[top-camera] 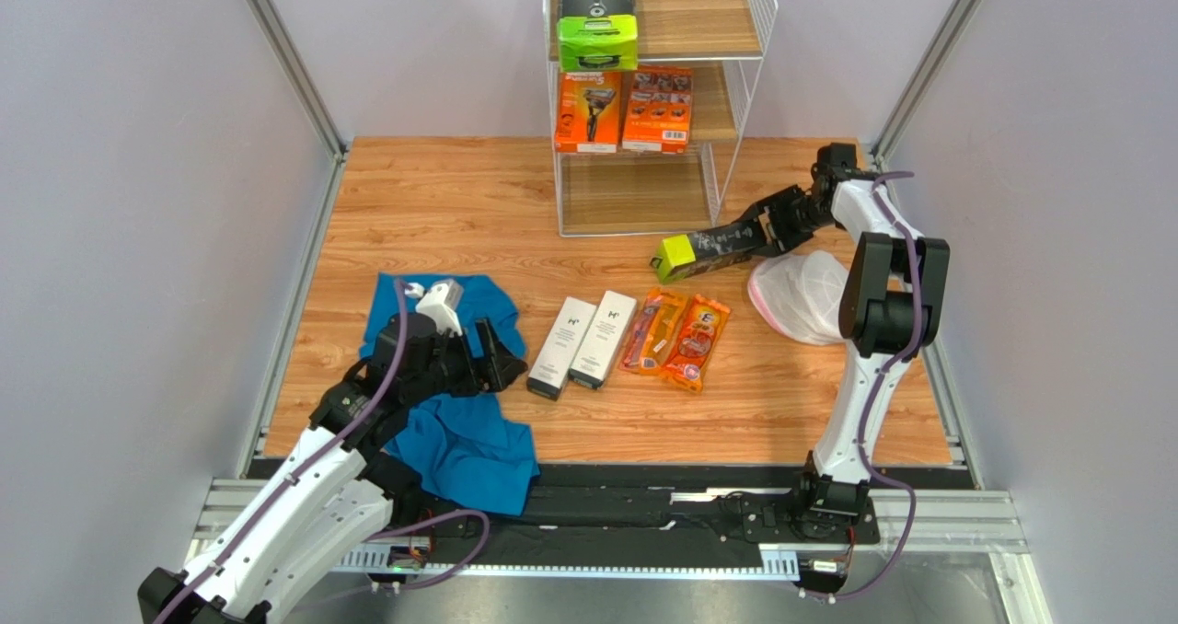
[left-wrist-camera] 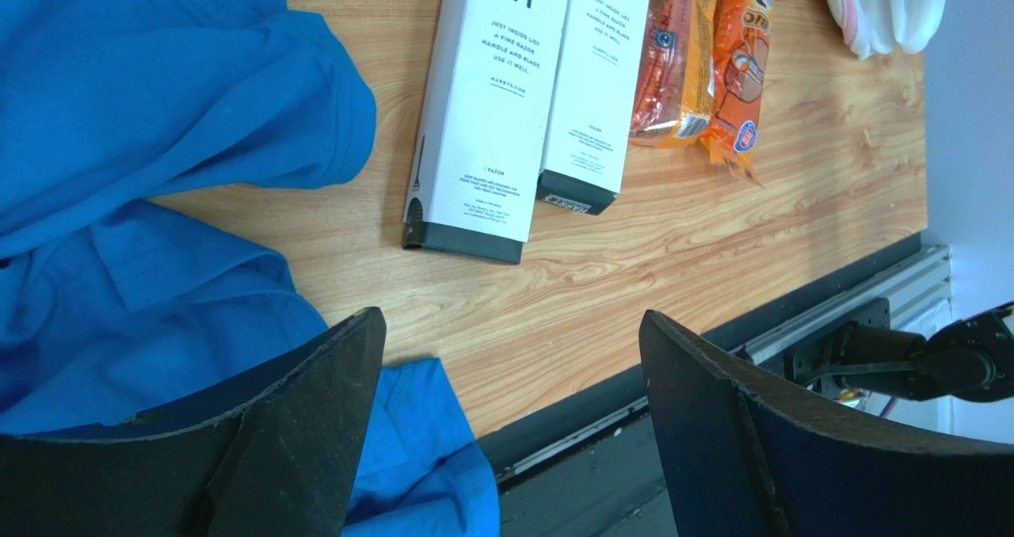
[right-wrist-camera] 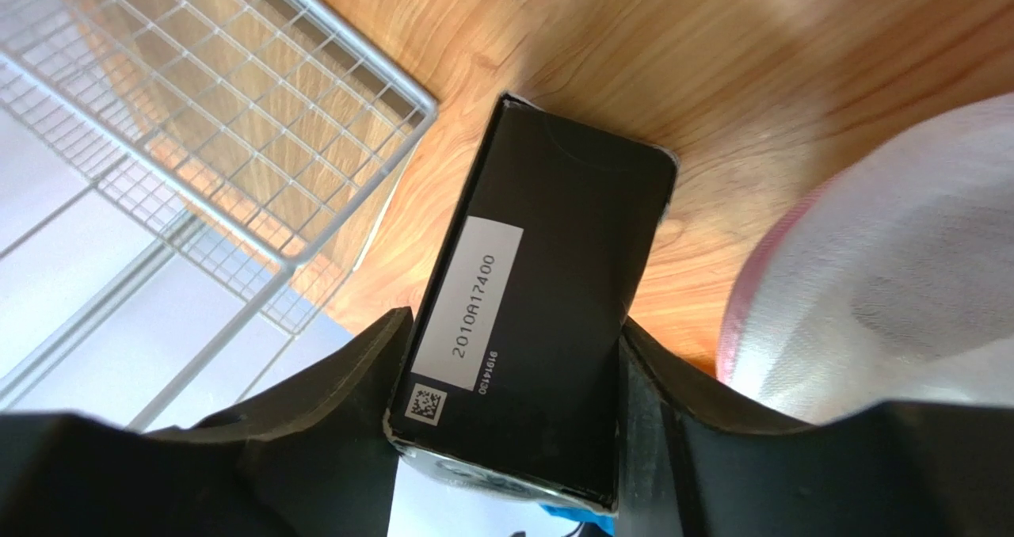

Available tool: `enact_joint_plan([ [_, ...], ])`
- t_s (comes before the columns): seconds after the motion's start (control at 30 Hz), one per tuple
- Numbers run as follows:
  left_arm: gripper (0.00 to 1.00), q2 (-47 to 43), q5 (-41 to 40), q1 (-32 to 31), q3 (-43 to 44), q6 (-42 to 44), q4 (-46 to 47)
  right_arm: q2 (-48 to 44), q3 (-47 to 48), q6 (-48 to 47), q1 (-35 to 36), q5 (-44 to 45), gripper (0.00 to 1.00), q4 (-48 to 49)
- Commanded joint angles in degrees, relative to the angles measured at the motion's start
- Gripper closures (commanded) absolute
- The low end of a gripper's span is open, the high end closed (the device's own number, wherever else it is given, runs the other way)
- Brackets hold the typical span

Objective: Place and organize the shaving razors onto the shelf

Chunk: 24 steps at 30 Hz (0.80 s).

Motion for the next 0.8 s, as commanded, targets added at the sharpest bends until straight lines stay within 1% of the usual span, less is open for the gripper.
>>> enact_joint_plan([
  [0.0,0.13,-0.88,-0.51,-0.03,-0.31,0.73,0.06,0.6,-2.04,-0.75,0.35,-2.84,0.6,3.73],
  [0.1,0.13,-1.4,-0.43,-0.03,-0.58,0.64,-0.21,-0.63,-4.32,-2.07,0.35,-3.37,0.65,4.25],
  [0.13,0.13,-1.58,-0.51,-0.03,-0.66,0.55,-0.12,-1.59,-5.03,-2.59,0.35,-3.54,0.72,4.34],
  [0.17,0.13,-1.67,-0.51,-0.03,-0.67,0.46,-0.29,-2.39,-6.95,-3.03,0.35,-3.63,0.76,4.52],
  [0.23,0.13,-2.02,-0.34,-0.03,-0.75,0.37,-0.21,-4.75,-9.06,-4.18,0.17,-4.07,0.81,5.13],
  [0.33,0.13,-2.37,0.01,-0.03,-0.58,0.29,-0.21,-7.83,-12.93,-5.76,-0.01,-4.69,0.84,6.1],
  [0.43,0.12,-2.46,0.8,-0.03,-0.14,0.11,0.14,-12.93,-15.84,-7.43,-0.01,-4.95,0.85,7.07],
  [0.5,0.12,-2.54,1.77,-0.03,0.12,-1.64,0.93,-17.15,-17.68,-8.22,-0.01,-6.09,0.86,9.69],
  [0.63,0.12,-1.76,5.28,-0.03,1.44,-4.55,4.53,-22.42,-17.6,-12.69,-0.09,-8.81,0.89,10.14],
  [0.73,0.12,-0.7,6.78,-0.03,4.16,-4.81,4.72,-26.99,-19.43,-14.02,-0.01,-14.34,0.92,13.21],
  [0.77,0.12,-0.27,7.56,-0.03,4.86,-4.12,4.72,-27.79,-19.71,-14.37,-0.01,-17.58,0.92,13.74],
])
